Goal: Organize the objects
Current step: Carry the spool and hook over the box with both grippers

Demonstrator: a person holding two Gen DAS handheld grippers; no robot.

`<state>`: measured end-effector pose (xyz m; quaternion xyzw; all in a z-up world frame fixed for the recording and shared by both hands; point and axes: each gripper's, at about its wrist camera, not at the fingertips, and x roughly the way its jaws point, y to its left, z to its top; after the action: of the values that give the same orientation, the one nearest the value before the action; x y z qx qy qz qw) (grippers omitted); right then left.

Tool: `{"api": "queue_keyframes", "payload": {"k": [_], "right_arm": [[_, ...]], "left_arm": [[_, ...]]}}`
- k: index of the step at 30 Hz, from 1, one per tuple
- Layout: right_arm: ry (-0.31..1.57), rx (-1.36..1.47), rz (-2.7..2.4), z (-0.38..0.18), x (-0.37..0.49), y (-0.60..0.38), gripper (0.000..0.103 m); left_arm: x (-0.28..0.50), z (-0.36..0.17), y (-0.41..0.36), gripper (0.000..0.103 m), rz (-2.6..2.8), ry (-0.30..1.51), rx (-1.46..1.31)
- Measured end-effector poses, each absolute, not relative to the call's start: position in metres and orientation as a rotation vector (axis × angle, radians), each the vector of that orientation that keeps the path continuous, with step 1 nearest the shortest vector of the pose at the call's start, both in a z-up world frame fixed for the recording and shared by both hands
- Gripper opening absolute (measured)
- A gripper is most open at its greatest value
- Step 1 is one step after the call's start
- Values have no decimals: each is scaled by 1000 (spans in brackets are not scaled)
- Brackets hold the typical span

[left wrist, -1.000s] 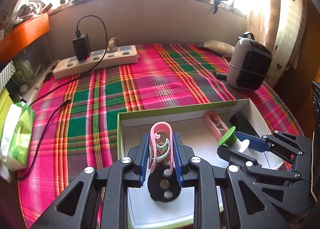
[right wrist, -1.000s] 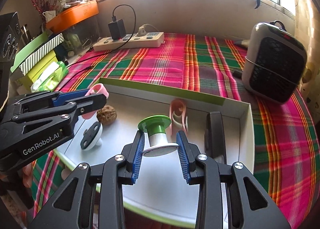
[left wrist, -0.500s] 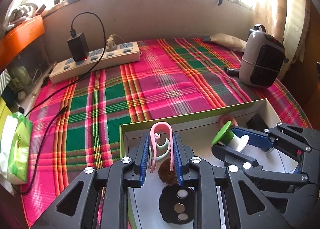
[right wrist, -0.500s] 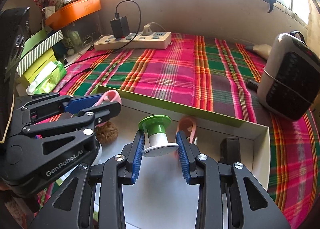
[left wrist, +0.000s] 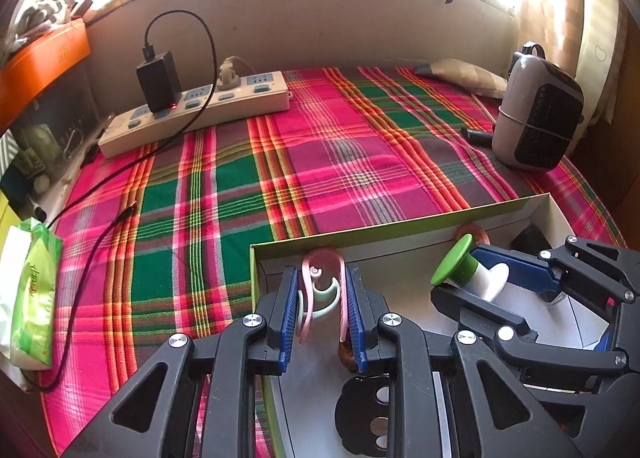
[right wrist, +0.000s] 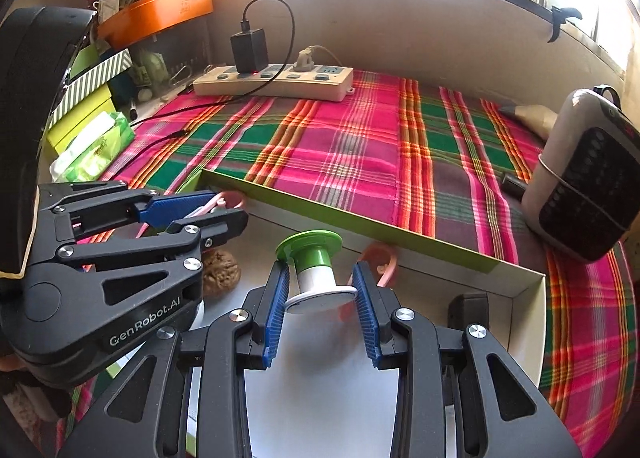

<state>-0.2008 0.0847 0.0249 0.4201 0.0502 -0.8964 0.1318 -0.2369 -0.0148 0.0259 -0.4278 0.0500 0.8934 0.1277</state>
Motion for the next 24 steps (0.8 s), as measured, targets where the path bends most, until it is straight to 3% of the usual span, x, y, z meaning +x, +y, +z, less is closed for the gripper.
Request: {"api": "queue_keyframes", "payload": {"k": [11, 24], "right_arm": [[202, 1213, -2618, 26, -202, 82, 35], [266, 1196, -2619, 27, -202, 75, 35]], "left_arm": [[-235, 24, -10, 22, 2600, 198, -1240], [-224, 41, -24, 27, 2616, 125, -1191]]}}
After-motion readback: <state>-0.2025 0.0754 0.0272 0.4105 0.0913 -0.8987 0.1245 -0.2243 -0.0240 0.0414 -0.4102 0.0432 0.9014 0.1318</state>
